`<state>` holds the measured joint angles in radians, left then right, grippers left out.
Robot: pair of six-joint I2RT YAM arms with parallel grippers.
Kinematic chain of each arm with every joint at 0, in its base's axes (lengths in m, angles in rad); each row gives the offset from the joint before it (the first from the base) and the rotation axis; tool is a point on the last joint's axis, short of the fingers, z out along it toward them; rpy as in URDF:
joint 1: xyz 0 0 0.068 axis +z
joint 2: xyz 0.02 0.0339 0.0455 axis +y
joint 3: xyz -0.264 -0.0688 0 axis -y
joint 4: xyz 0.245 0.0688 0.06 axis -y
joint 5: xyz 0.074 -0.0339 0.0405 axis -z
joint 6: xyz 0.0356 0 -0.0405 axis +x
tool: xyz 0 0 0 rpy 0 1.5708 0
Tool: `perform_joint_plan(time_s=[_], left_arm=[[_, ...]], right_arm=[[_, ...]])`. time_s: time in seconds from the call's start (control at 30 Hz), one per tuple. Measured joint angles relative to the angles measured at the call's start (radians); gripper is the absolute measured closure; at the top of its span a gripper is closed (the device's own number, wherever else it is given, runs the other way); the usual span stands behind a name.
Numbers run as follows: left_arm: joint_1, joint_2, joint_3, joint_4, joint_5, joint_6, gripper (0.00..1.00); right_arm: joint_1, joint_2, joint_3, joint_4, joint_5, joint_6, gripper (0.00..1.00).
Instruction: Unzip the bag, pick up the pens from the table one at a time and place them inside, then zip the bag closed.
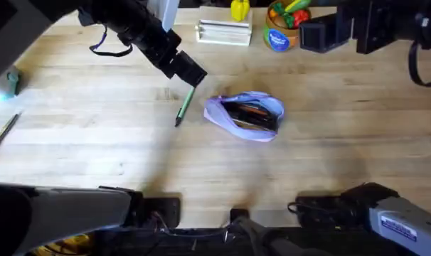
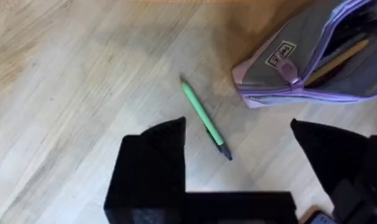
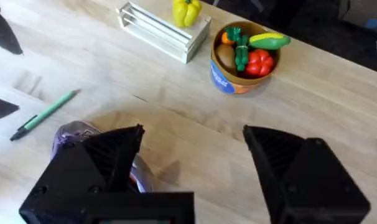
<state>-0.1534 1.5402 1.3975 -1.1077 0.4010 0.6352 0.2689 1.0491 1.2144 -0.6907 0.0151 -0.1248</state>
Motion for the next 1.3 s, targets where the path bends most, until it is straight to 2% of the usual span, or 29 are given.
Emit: perform_joint_plan(time_s=[0.27, 0.4, 0.53, 0.7, 0.73, 1.0, 1.3], left_arm=[[0.001, 0.000, 0.000, -0.018, 0.020, -0.094, 0.007], [0.001, 0.002, -0.003, -0.009, 0.001, -0.146, 0.006], [-0.004, 0.021, -0.059, 0.071, -0.067, -0.226, 0.005], [-0.027, 0.073, -0.183, 0.180, -0.147, -0.305, 0.006], [-0.038, 0.085, -0.271, 0.296, -0.198, -0.342, 0.006], [-0.039, 0.086, -0.418, 0.423, -0.236, -0.374, 0.005], [-0.053, 0.075, -0.446, 0.473, -0.280, -0.382, 0.006]], right_arm=[[-0.001, 0.000, 0.000, 0.000, 0.000, 0.017, 0.004], [-0.001, 0.000, 0.000, 0.000, 0.000, 0.017, 0.004], [-0.001, 0.000, 0.000, 0.000, 0.000, 0.017, 0.004], [-0.001, 0.000, 0.000, 0.000, 0.000, 0.017, 0.004], [-0.001, 0.000, 0.000, 0.000, 0.000, 0.017, 0.004], [-0.001, 0.000, 0.000, 0.000, 0.000, 0.017, 0.005], [-0.001, 0.013, 0.000, 0.000, 0.000, 0.018, 0.004]])
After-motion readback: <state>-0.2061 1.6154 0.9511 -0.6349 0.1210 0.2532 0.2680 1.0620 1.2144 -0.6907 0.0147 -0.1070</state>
